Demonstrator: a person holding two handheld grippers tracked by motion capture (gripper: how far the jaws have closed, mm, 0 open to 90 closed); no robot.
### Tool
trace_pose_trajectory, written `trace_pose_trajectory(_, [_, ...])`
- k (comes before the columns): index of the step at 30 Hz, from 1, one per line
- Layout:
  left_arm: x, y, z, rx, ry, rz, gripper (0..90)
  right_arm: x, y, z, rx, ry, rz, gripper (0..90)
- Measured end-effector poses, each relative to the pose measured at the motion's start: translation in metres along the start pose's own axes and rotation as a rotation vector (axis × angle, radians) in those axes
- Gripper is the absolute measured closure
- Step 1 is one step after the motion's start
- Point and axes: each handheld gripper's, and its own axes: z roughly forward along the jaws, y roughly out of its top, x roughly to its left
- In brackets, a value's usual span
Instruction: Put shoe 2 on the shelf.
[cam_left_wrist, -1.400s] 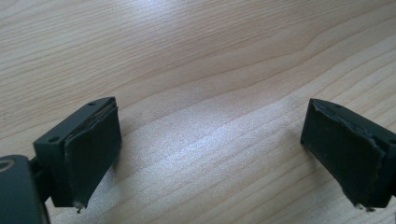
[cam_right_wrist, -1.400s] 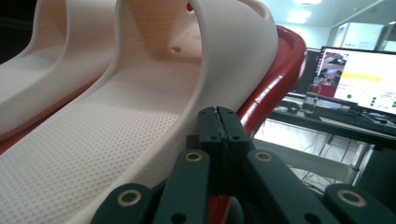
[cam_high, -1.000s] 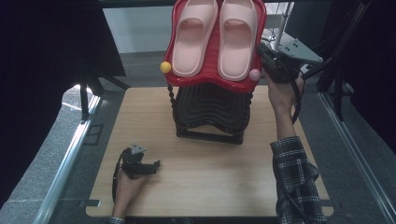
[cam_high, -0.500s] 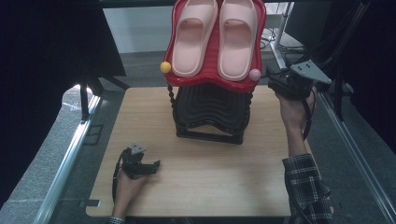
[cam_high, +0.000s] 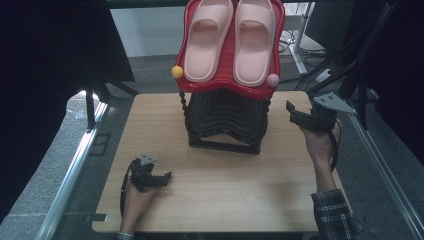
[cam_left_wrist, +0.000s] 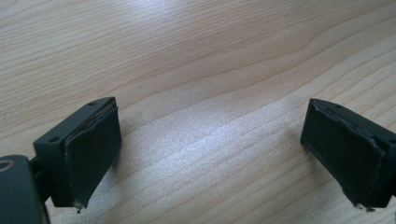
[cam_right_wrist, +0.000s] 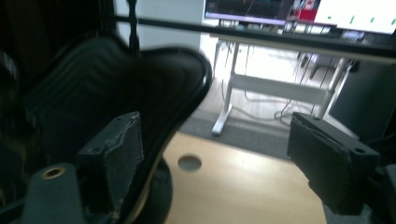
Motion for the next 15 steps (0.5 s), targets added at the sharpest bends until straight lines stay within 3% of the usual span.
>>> trace_pose_trajectory(8, [0.000,0.000,0.000,-0.003,0.001,-0.005,4.9,0.004,-0.029,-0.008,0.101,0.044,-0.024,10.8])
trace_pose_trajectory(15, [-0.001,0.000,0.000,-0.004,0.002,-0.008,4.9,0.006,-0.049,-0.018,0.151,0.092,-0.030,8.8])
